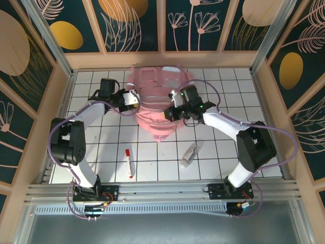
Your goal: Pack books, pencil case, and school supplies into a backpack
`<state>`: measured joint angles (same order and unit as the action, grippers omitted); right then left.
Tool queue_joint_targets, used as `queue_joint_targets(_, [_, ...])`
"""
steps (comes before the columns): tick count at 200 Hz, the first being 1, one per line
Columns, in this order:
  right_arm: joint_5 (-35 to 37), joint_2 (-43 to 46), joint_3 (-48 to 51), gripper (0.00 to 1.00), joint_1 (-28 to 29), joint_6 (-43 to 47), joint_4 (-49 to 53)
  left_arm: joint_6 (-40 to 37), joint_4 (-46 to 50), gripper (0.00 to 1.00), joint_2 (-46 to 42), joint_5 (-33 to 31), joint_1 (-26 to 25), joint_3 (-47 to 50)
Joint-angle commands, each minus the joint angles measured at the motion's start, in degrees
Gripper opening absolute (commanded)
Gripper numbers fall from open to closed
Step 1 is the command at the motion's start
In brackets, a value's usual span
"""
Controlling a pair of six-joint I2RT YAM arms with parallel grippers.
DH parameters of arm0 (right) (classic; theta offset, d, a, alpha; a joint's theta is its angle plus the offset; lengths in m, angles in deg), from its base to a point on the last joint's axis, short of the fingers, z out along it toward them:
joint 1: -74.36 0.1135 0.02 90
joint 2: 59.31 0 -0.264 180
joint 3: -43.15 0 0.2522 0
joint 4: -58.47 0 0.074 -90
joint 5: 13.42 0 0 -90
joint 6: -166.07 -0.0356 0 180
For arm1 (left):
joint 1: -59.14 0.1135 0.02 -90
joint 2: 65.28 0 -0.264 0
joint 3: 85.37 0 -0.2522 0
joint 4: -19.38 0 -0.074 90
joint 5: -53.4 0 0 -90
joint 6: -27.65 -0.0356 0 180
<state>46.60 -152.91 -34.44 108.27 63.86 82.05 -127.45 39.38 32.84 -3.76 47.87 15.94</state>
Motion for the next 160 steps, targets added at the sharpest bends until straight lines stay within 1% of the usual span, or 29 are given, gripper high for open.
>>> queue_joint_targets(1, [-5.17, -1.42, -2.57, 0.0, 0.92, -0.71, -2.84, -3.41, 3.54, 0.53, -6.92, 6.44, -6.29, 3.99])
queue_joint_targets(13, [-5.55, -2.17, -2.95, 0.0, 0.98, -0.42, -3.42, -2.47, 3.41, 0.55, -8.64, 4.97, -9.51, 6.81])
queue_joint_targets(24, [-6.04, -2.64, -3.09, 0.0, 0.97, -0.15, -3.75, -1.15, 3.0, 0.55, -9.16, 4.73, -11.5, 8.49])
queue_joint_targets(42, [-6.34, -3.63, -3.89, 0.0, 0.97, 0.6, -3.04, -0.01, 2.72, 0.54, -9.18, 2.15, -14.05, 9.56])
queue_joint_targets(68, [-6.14, -3.81, -4.48, 0.0, 0.98, 1.34, -1.65, 3.05, -1.89, 0.54, -9.19, -0.87, -16.84, 11.12])
queue_joint_targets(81, [-6.15, -3.02, -3.79, 0.0, 0.92, 0.82, -1.76, 2.97, -2.11, 0.53, -7.97, -5.06, -18.26, 10.04])
queue_joint_targets(93, [-6.07, -2.1, -2.87, 0.0, 0.96, 0.5, -2.14, 3.39, -2.21, 0.52, -6.09, -8.89, -18.44, 9.55])
queue_joint_targets(101, [-5.97, -1.54, -2.19, 0.0, 0.97, 0.3, -2.24, 4.81, -3.15, 0.51, -4.92, -12.32, -18.43, 7.85])
queue_joint_targets(111, [-5.88, -1.03, -1.46, 0.0, 0.97, 0.17, -2.25, 5.86, -3.64, 0.49, -3.57, -14.44, -18.43, 6.91])
queue_joint_targets(127, [-5.88, -0.34, -0.15, 0.0, 0.93, -0.29, -2.42, 5.33, -2.66, 0.45, -2.63, -12.66, -18.4, 5.63])
queue_joint_targets(140, [-6.06, 0.11, 0.82, 0.0, 0.98, -0.77, -2.87, 6.14, -2.32, 0.35, -1.68, -11.84, -18.43, 4.5])
queue_joint_targets(148, [-6.14, 0.34, 1.28, 0.0, 0.96, -1.1, -3.15, 6.39, -1.56, 0.28, -0.94, -12.65, -18.44, 3.54])
queue_joint_targets(154, [-6.02, 0.61, 1.55, 0.0, 0.97, -1.23, -3.3, 6.62, -1.26, 0.25, -0.34, -13.69, -18.44, 3.05])
queue_joint_targets(160, [-5.97, 0.91, 1.72, 0.0, 0.97, -1.31, -3.18, 6.78, -1.08, 0.25, -0.31, -14.61, -18.44, 2.76])
